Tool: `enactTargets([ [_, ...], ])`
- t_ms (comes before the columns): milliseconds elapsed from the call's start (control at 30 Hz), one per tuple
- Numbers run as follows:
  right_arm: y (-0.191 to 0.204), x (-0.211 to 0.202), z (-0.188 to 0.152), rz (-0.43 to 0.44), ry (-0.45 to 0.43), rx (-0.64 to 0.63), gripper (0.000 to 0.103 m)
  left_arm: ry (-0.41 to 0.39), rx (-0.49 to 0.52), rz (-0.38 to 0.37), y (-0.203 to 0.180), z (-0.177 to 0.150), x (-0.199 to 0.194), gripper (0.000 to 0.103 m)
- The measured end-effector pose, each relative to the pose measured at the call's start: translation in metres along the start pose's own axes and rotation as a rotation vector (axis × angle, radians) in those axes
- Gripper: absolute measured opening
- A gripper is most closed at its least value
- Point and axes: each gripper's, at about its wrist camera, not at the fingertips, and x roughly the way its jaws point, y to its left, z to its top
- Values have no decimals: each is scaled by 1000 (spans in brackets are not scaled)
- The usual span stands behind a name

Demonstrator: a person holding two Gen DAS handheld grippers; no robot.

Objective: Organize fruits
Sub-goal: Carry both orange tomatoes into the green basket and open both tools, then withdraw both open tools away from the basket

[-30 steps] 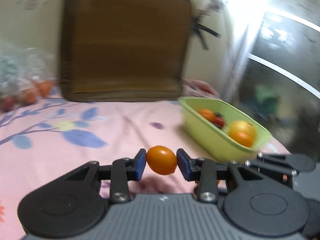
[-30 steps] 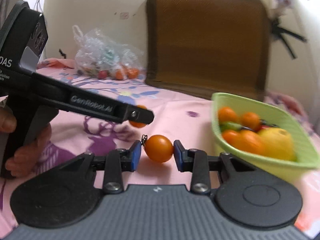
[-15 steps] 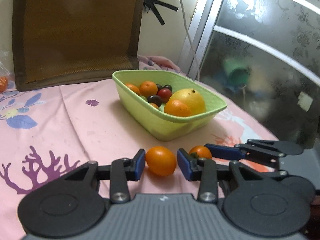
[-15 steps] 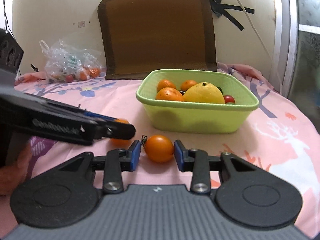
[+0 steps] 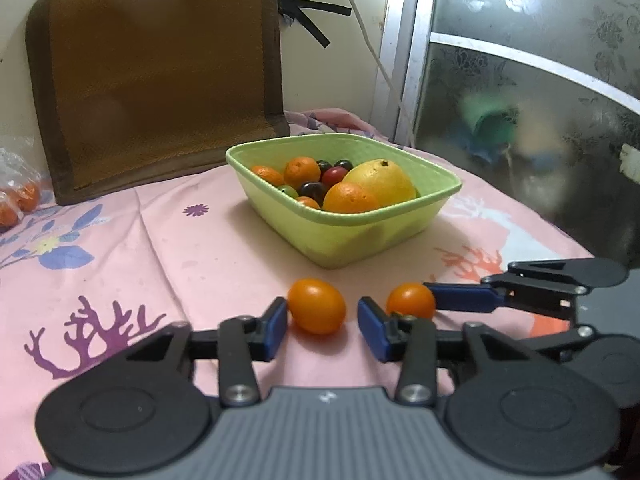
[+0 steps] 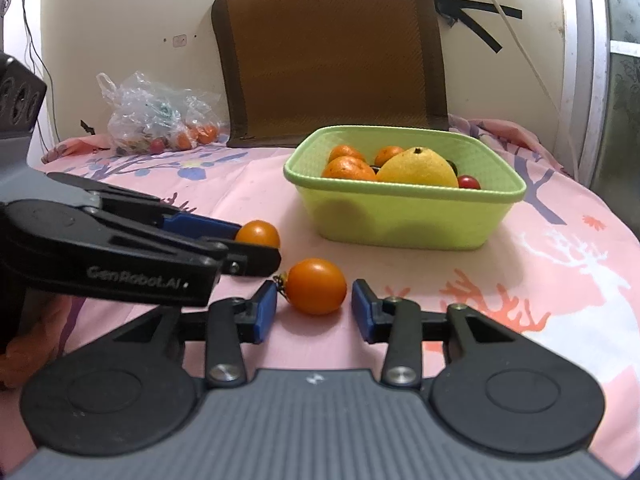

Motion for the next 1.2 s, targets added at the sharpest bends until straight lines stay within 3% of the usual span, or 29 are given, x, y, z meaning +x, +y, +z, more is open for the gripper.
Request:
enactTargets([
  [133, -1, -7, 0, 0, -25, -16, 38, -2, -40, -52, 2, 8, -5, 32],
  [233, -7, -21, 10, 15, -105, 7, 38, -71, -35, -91, -5, 25, -20, 32],
  [367, -20, -29, 35, -25, -216, 5, 38, -134, 18, -90, -13, 59, -25, 32],
  [500, -47, -12, 60, -50, -254, 40, 38, -142, 13, -81, -7, 91, -2, 32],
  [600, -70, 12, 73, -43, -216, 92, 39, -96, -47, -81, 5, 108, 29, 32],
  [767, -90, 46, 79, -28, -144, 137, 42, -30, -137, -65, 22, 111, 69, 32],
  [900, -92, 52, 74, -44, -168, 163, 46, -34, -158, -41, 27, 109, 77, 38],
  [1033, -103, 40, 68, -65, -217, 248, 46, -72, -190, -32, 35, 109, 64, 38],
  [1100, -107, 28, 65, -87, -253, 289, 46, -104, -195, -12, 38, 105, 51, 47],
  [1200, -106, 7, 51, -137, -292, 343, 46, -129, -188, 40, 38, 93, 31, 47],
])
